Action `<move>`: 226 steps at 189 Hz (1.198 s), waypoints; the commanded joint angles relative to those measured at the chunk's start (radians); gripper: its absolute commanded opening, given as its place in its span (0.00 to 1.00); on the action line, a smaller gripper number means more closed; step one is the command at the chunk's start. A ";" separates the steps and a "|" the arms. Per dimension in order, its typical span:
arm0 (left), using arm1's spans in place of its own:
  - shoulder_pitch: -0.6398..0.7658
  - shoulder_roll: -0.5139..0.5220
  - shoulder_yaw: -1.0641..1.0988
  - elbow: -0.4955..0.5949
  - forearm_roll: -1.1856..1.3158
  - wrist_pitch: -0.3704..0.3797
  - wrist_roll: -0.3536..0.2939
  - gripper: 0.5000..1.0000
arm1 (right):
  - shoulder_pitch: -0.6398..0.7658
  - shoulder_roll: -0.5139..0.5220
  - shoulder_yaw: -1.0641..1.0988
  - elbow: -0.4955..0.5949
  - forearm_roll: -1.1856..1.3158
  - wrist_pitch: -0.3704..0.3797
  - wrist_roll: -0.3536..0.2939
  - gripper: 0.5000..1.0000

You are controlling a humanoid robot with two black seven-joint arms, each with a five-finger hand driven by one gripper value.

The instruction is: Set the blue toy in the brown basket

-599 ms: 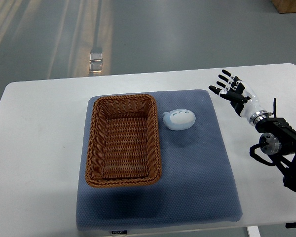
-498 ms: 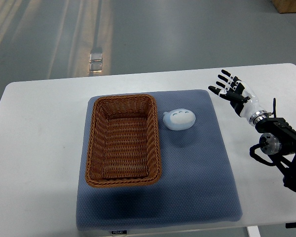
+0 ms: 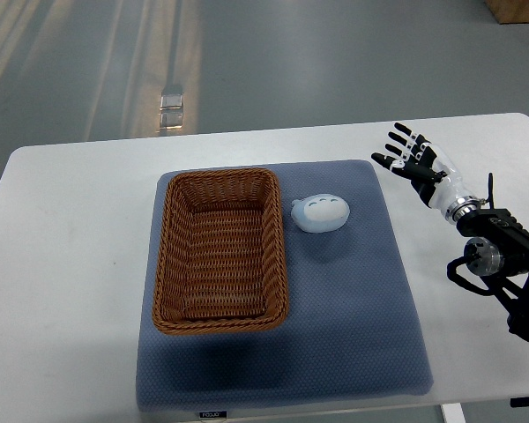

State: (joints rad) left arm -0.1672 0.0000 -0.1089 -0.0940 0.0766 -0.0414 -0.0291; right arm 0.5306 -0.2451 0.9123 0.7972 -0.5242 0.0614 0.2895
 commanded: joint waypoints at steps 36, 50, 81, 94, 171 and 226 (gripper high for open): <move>0.000 0.000 0.000 0.002 0.000 0.000 0.000 1.00 | 0.008 -0.023 -0.010 0.016 -0.059 0.057 0.008 0.83; 0.000 0.000 0.000 0.002 0.000 0.000 0.000 1.00 | 0.009 -0.029 -0.009 0.017 -0.108 0.080 0.016 0.82; 0.000 0.000 0.000 0.002 0.000 0.000 0.000 1.00 | 0.017 -0.048 -0.009 0.019 -0.235 0.113 0.034 0.82; 0.000 0.000 0.000 0.003 0.000 0.000 0.000 1.00 | 0.035 -0.051 -0.012 0.024 -0.303 0.115 0.037 0.82; 0.000 0.000 0.000 0.003 0.000 0.000 0.000 1.00 | 0.215 -0.122 -0.336 0.024 -0.478 0.104 0.068 0.82; 0.000 0.000 -0.002 0.005 0.002 0.000 0.000 1.00 | 0.354 -0.158 -0.515 0.024 -0.504 0.118 0.099 0.83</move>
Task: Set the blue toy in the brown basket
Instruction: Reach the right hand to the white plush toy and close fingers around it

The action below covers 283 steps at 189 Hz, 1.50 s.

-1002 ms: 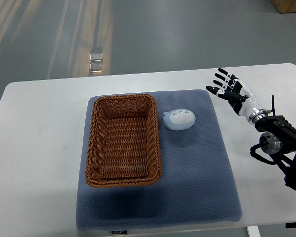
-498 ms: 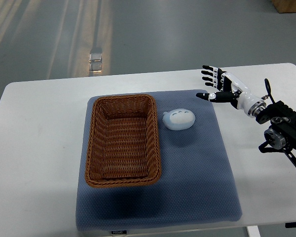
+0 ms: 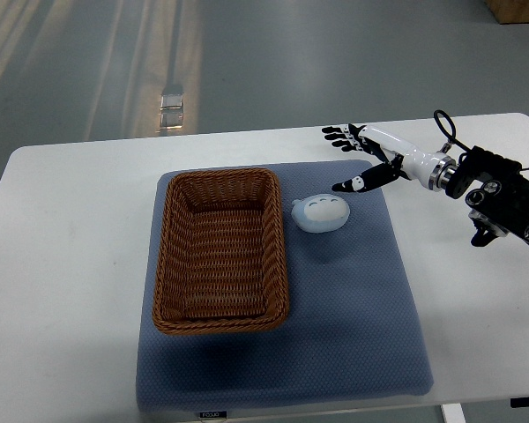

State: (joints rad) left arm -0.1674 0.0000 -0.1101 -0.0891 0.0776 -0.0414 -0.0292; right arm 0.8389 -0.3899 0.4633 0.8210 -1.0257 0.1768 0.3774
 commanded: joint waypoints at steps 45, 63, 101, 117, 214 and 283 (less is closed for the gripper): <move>0.000 0.000 0.000 0.000 -0.001 0.000 0.000 1.00 | 0.117 -0.023 -0.183 0.032 -0.043 0.027 0.061 0.83; 0.000 0.000 0.000 0.000 -0.001 0.000 0.000 1.00 | 0.129 -0.024 -0.213 0.047 -0.073 0.041 0.101 0.82; 0.000 0.000 0.000 0.000 -0.001 0.002 0.002 1.00 | 0.141 -0.018 -0.291 0.058 -0.169 0.046 0.150 0.82; 0.000 0.000 0.000 0.000 -0.001 0.000 0.000 1.00 | 0.141 -0.007 -0.311 0.052 -0.178 0.035 0.144 0.82; 0.000 0.000 0.001 0.000 -0.001 0.000 0.000 1.00 | 0.141 0.009 -0.380 -0.023 -0.200 -0.019 0.095 0.79; 0.000 0.000 0.000 0.000 -0.001 0.002 0.000 1.00 | 0.141 0.045 -0.382 -0.051 -0.200 -0.048 0.071 0.16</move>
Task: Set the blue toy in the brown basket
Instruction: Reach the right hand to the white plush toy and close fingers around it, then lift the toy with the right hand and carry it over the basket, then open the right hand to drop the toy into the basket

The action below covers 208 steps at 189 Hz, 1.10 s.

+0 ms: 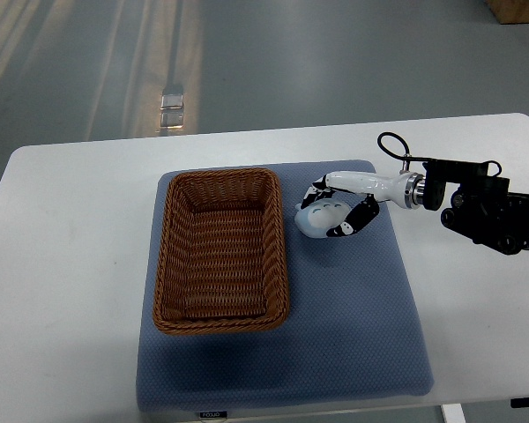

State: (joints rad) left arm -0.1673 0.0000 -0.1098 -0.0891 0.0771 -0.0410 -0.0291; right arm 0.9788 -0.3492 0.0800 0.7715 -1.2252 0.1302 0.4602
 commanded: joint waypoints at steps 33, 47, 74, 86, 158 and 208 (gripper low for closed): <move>0.000 0.000 -0.002 0.000 0.000 0.001 0.000 1.00 | 0.004 -0.001 0.011 0.002 0.003 -0.023 -0.011 0.16; 0.000 0.000 -0.001 0.000 0.000 0.000 0.000 1.00 | 0.030 -0.007 0.012 0.005 0.004 -0.034 -0.009 0.16; 0.000 0.000 -0.002 0.000 0.000 0.000 0.000 1.00 | 0.096 -0.008 0.020 0.006 0.021 -0.035 -0.008 0.18; 0.000 0.000 -0.001 0.000 0.001 0.000 0.000 1.00 | 0.136 0.001 0.020 0.006 0.024 -0.034 -0.008 0.19; 0.000 0.000 -0.002 0.000 0.000 0.000 0.000 1.00 | 0.248 0.197 -0.057 -0.026 0.019 -0.020 -0.003 0.32; 0.000 0.000 -0.004 0.000 0.000 0.000 0.000 1.00 | 0.264 0.337 -0.121 -0.104 0.019 -0.024 -0.002 0.46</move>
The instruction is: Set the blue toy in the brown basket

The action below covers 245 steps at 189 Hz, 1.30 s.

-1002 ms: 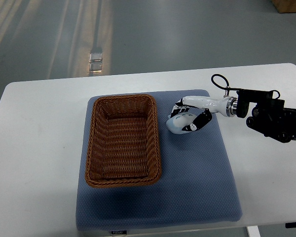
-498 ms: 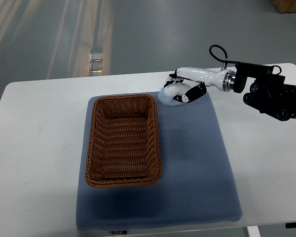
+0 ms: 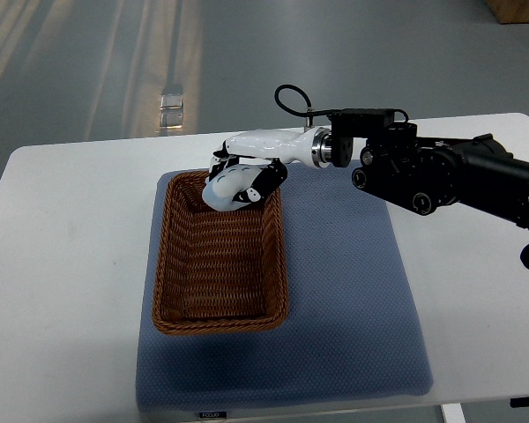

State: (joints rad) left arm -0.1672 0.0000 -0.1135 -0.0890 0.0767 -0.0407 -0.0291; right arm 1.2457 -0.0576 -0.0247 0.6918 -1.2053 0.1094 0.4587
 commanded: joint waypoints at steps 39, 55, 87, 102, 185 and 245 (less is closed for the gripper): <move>0.002 0.000 -0.002 0.000 0.000 -0.001 0.000 1.00 | -0.012 0.053 -0.034 -0.040 0.000 -0.013 0.000 0.68; 0.002 0.000 -0.002 0.000 0.000 -0.001 0.000 1.00 | -0.012 0.054 -0.032 -0.040 0.001 -0.013 0.001 0.79; 0.002 0.000 -0.002 0.000 0.000 -0.001 0.000 1.00 | -0.022 0.048 -0.014 -0.040 0.026 -0.017 -0.008 0.80; 0.002 0.000 0.000 0.000 0.000 -0.001 0.000 1.00 | -0.025 0.036 -0.001 -0.040 0.101 -0.056 -0.015 0.80; 0.000 0.000 0.005 0.000 0.000 -0.001 0.000 1.00 | -0.163 -0.108 0.272 -0.037 0.401 -0.149 -0.137 0.80; -0.002 0.000 0.005 0.000 0.000 -0.001 0.000 1.00 | -0.344 -0.208 0.488 -0.026 0.645 0.004 -0.147 0.80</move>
State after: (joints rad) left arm -0.1673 0.0000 -0.1092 -0.0890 0.0767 -0.0415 -0.0291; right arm 0.9591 -0.2325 0.4009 0.6639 -0.6554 0.0488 0.3175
